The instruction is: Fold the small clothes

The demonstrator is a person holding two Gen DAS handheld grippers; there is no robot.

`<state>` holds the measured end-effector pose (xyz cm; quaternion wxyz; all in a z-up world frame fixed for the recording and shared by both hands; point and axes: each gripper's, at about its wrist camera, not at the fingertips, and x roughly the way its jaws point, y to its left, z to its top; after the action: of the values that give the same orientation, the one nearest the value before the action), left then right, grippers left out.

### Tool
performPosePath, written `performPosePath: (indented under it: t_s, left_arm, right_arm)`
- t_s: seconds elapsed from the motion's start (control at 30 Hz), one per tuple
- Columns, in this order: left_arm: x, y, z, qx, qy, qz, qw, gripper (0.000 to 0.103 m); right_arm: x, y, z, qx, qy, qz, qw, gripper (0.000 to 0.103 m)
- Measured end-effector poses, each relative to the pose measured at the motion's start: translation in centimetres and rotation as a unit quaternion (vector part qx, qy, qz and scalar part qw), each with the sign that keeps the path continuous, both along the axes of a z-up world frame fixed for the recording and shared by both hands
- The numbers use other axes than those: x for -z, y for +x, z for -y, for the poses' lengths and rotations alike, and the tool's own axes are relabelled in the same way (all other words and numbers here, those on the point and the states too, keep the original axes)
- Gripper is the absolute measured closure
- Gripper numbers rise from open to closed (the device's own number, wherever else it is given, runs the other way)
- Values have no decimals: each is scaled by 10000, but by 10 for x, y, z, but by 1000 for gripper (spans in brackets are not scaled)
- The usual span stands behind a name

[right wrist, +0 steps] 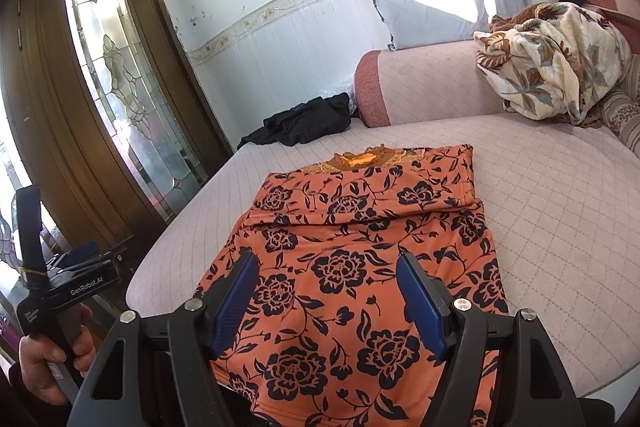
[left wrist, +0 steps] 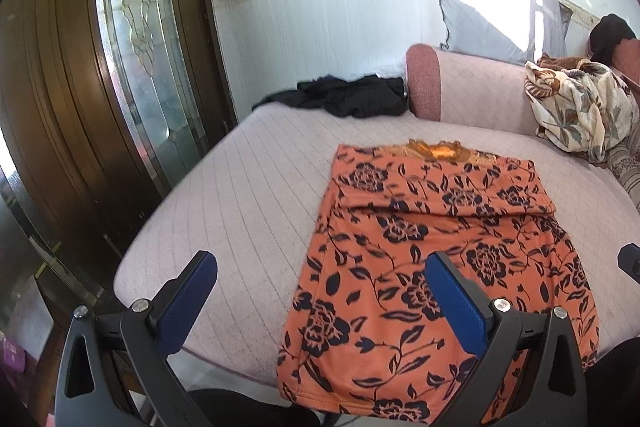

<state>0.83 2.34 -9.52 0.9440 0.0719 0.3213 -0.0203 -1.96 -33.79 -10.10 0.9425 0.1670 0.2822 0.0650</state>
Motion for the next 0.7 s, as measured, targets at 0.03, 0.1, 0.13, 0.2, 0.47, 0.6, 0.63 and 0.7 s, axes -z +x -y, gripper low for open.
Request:
performPosePath:
  t_s: [0.03, 0.1, 0.13, 0.2, 0.47, 0.6, 0.63, 0.7]
  left_arm:
    - [6, 1, -4, -42, -18, -99, 9999, 0]
    - [21, 6, -15, -152, -24, -354, 9993, 0]
    - [31, 9, -22, -228, -13, -513, 9984, 0]
    - [50, 15, -38, -363, -17, -823, 9959, 0]
    - [114, 25, -89, -590, -358, -1947, 9784, 0]
    - [127, 25, -100, -573, -805, -2234, 9697, 5]
    - [129, 25, -101, -557, -855, -2265, 9686, 16]
    - [132, 25, -101, -547, -852, -2332, 9671, 34]
  right_arm:
    - [2, 0, 1, 9, -3, -71, 10000, 28]
    - [10, 1, 7, 62, -10, -271, 9996, 28]
    - [15, 0, 11, 107, -7, -382, 9992, 28]
    - [29, -2, 24, 237, 48, -643, 9976, 28]
    - [90, -19, 80, 971, -11, -1870, 9775, 28]
    - [116, -26, 109, 1307, 180, -2315, 9638, 28]
    - [120, -28, 115, 1369, 267, -2385, 9611, 28]
    - [126, -29, 121, 1426, 409, -2457, 9579, 28]
